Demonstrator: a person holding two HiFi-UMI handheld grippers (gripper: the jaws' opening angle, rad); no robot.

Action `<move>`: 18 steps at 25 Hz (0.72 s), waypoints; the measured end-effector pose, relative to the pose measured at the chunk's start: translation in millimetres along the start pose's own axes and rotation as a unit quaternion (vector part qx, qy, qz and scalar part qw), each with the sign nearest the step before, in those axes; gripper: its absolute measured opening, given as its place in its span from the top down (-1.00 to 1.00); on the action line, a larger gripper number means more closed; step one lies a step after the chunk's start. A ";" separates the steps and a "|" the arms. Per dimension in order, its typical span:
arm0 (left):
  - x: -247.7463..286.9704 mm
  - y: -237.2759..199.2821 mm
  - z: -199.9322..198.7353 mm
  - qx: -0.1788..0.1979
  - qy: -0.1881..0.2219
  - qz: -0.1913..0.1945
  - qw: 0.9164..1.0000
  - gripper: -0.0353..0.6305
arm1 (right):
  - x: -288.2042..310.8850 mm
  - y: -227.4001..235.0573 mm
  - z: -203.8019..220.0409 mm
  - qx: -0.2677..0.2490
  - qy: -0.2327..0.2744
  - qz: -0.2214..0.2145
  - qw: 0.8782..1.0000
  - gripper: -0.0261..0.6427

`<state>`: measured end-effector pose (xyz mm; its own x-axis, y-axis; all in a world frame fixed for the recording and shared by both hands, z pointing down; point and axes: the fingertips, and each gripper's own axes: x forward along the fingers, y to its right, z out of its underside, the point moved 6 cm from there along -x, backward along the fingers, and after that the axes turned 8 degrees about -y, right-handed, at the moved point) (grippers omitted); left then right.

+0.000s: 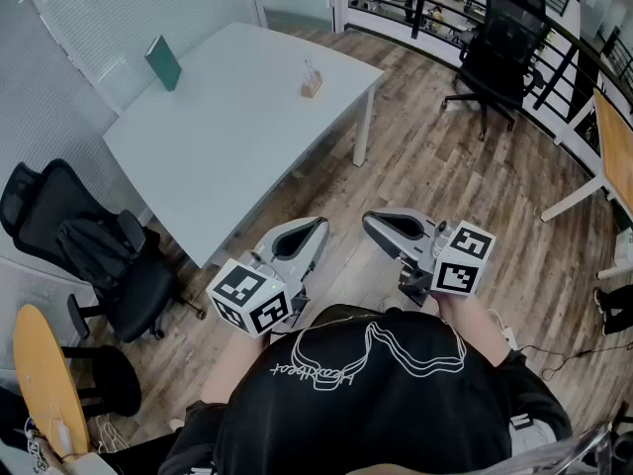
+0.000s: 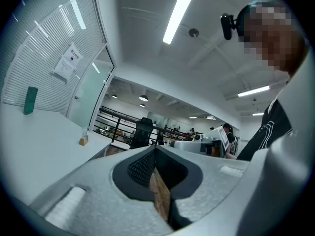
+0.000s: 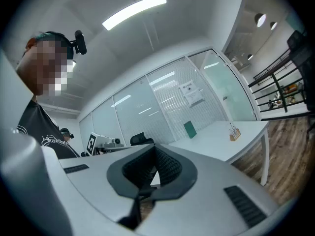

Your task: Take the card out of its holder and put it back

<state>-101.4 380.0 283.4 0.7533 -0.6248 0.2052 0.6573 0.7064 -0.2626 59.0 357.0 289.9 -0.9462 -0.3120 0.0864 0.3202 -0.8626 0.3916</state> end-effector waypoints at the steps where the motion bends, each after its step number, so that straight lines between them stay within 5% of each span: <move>1: -2.9 0.8 -0.8 0.001 0.003 0.000 1.000 0.86 | 0.5 -3.0 -0.4 -0.002 0.000 0.000 1.000 0.90; 18: -30.6 7.8 4.8 -0.013 0.021 0.009 1.000 0.86 | 5.0 -32.8 8.3 -0.008 -0.005 0.007 1.000 0.90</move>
<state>-119.2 406.2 279.6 0.7634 -0.6255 0.1612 0.6424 0.7091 -0.2908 43.4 387.0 285.2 -0.9419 -0.3201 0.1017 0.3343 -0.8645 0.3754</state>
